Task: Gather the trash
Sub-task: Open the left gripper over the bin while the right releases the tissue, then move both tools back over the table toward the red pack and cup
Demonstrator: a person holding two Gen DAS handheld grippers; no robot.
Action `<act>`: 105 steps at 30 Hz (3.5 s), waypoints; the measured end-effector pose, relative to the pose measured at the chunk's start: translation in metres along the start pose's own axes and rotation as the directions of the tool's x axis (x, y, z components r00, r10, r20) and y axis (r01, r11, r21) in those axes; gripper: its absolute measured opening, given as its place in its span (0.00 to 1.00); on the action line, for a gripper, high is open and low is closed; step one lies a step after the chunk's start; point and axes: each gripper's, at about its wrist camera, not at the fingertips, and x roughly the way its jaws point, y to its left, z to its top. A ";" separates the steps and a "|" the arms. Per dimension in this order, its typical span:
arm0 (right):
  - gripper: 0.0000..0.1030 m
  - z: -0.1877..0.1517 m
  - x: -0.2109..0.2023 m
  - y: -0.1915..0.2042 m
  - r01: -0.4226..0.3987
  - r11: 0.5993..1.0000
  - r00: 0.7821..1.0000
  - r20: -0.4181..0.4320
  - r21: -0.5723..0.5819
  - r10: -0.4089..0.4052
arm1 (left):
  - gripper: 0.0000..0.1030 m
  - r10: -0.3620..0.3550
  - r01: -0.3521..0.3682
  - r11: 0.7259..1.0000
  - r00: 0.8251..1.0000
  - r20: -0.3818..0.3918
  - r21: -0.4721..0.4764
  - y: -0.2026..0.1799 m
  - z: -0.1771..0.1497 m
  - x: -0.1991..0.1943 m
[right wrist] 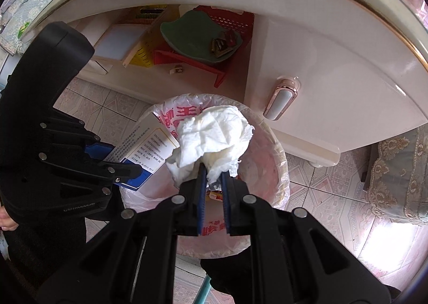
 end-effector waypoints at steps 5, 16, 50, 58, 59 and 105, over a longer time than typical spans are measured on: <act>0.11 -0.001 0.011 0.002 -0.001 1.000 1.000 -0.015 0.006 0.001 | 0.20 -0.004 0.004 1.000 1.000 -0.016 -0.014 0.002 0.000 0.009; 0.11 -0.006 0.031 -0.003 0.000 0.999 0.999 -0.042 0.032 0.002 | 0.20 0.016 -0.018 0.999 0.999 -0.045 -0.027 0.005 0.003 0.030; 0.53 -0.011 0.049 -0.009 0.015 0.999 0.996 -0.088 0.043 -0.011 | 0.54 0.049 -0.052 0.997 0.997 -0.052 -0.052 0.014 0.011 0.044; 0.53 -0.012 0.047 -0.010 0.014 0.999 0.996 -0.088 0.050 -0.009 | 0.60 0.069 -0.071 0.996 0.997 -0.041 -0.050 0.013 0.011 0.043; 0.53 -0.012 0.047 -0.010 0.015 0.999 0.996 -0.088 0.051 -0.010 | 0.62 0.069 -0.071 0.996 0.997 -0.042 -0.051 0.014 0.011 0.043; 0.94 0.243 -0.352 -0.074 -0.086 0.996 0.919 0.389 0.037 0.065 | 0.89 0.272 -0.318 0.945 0.894 0.356 0.074 0.007 0.112 -0.421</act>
